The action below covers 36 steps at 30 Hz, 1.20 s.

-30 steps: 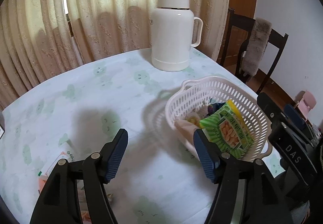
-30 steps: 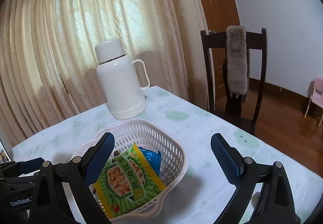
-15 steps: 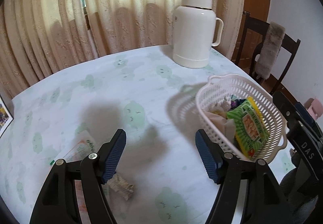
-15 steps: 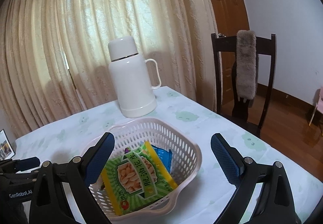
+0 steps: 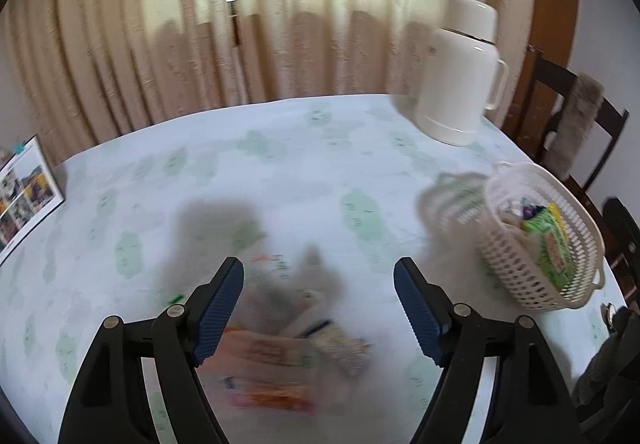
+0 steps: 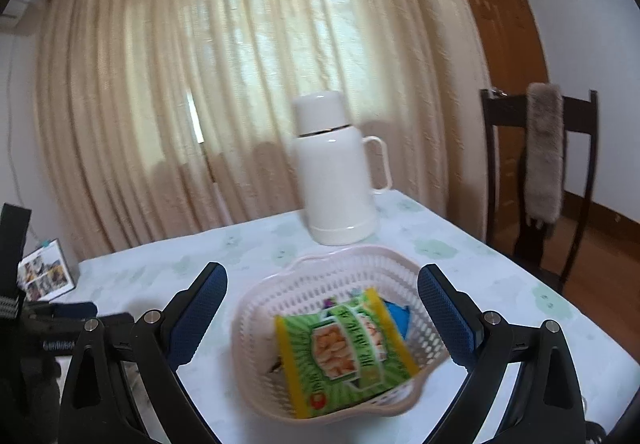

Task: Organize snacks
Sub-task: 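Move the left tool back to the paper sachet and grasp it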

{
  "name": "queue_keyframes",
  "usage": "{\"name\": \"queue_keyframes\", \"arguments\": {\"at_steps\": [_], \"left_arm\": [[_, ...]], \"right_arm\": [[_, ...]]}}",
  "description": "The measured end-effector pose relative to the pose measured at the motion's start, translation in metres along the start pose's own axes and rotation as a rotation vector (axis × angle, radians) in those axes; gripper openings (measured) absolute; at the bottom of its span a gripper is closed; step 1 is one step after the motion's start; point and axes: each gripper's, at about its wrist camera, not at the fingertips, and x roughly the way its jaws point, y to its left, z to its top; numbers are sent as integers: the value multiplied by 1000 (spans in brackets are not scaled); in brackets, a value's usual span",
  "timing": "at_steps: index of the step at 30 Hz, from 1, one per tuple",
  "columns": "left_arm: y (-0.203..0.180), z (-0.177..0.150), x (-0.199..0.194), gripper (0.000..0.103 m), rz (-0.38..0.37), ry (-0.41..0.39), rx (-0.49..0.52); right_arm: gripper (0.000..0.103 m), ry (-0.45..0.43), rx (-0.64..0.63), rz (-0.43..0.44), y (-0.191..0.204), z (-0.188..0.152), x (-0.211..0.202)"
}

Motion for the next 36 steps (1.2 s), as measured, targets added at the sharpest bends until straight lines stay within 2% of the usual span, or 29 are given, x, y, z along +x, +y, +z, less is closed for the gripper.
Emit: {"name": "queue_keyframes", "arguments": {"at_steps": [8,15,20,25,30,32,36], "left_arm": [[53,-8,3,75,83,19,-94],[77,-21,20,75,88,88,-146],[70,-23,37,75,72,129,-93],[46,-23,53,77,40,152,31],[29,-27,72,79,59,173,152],[30,-26,74,84,71,161,163],[40,-21,81,84,102,163,129]], "right_arm": [[96,48,-39,124,17,-7,3],[96,74,-71,185,26,-11,4],[96,91,-101,216,33,-15,4],[96,118,-98,248,36,-17,6],[96,132,-93,259,38,-18,8],[96,135,-94,259,38,-18,8],[96,139,-98,262,39,-19,9]]}}
